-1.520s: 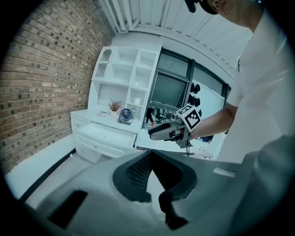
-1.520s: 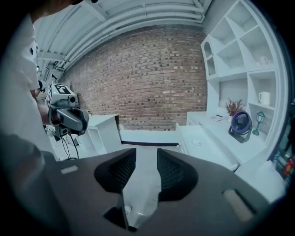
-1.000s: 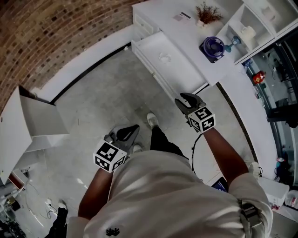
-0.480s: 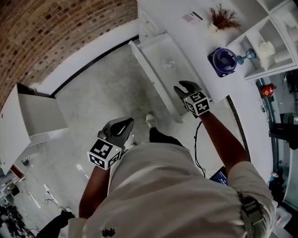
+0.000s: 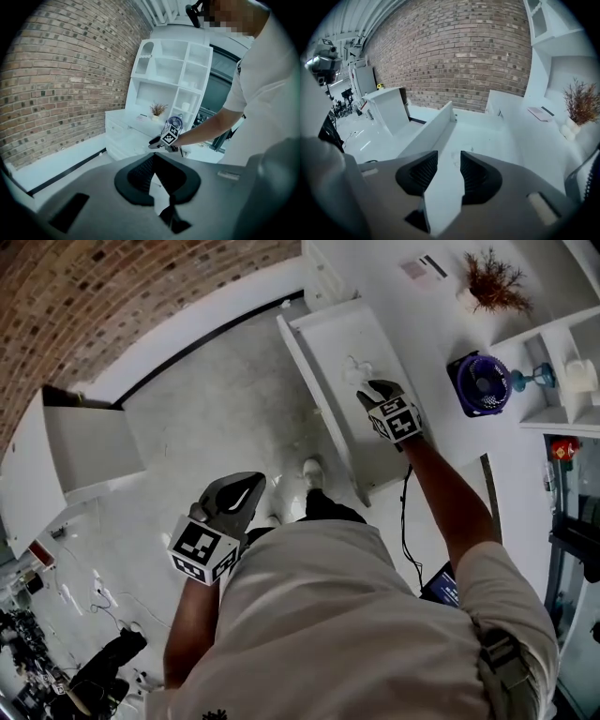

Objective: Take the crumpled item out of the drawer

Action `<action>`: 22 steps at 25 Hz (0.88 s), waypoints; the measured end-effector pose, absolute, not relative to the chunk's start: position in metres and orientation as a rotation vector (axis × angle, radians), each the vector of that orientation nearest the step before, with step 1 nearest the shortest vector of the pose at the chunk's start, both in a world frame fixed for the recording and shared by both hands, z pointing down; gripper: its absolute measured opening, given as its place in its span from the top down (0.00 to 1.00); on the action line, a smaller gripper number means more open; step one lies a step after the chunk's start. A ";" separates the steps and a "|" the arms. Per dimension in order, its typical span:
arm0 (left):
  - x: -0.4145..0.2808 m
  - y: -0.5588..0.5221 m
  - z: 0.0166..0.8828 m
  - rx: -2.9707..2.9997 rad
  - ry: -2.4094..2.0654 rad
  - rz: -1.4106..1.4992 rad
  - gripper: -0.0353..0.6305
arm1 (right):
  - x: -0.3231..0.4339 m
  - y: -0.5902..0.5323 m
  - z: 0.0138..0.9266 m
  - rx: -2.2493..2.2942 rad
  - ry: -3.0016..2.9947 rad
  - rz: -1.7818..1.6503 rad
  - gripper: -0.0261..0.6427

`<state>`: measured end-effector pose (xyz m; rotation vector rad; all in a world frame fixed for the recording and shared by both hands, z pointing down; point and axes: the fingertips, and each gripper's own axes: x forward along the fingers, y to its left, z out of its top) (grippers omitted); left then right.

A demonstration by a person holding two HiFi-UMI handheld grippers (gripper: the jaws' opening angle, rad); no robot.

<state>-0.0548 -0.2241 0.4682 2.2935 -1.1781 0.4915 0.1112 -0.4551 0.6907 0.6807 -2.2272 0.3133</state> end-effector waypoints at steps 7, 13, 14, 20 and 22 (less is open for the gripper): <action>-0.067 -0.238 0.474 2.206 -1.225 0.521 0.94 | 0.104 -0.501 0.740 0.659 -2.154 0.323 0.71; -0.082 -0.244 0.480 2.151 -1.256 0.549 0.94 | 0.095 -0.518 0.776 0.631 -2.117 0.320 0.70; -0.085 -0.246 0.480 2.145 -1.260 0.552 0.94 | 0.093 -0.520 0.781 0.635 -2.114 0.323 0.69; -0.096 -0.250 0.485 2.118 -1.275 0.573 0.94 | 0.094 -0.527 0.803 0.645 -2.051 0.339 0.70; -0.099 -0.254 0.487 2.116 -1.279 0.575 0.94 | 0.096 -0.533 0.807 0.651 -2.042 0.304 0.76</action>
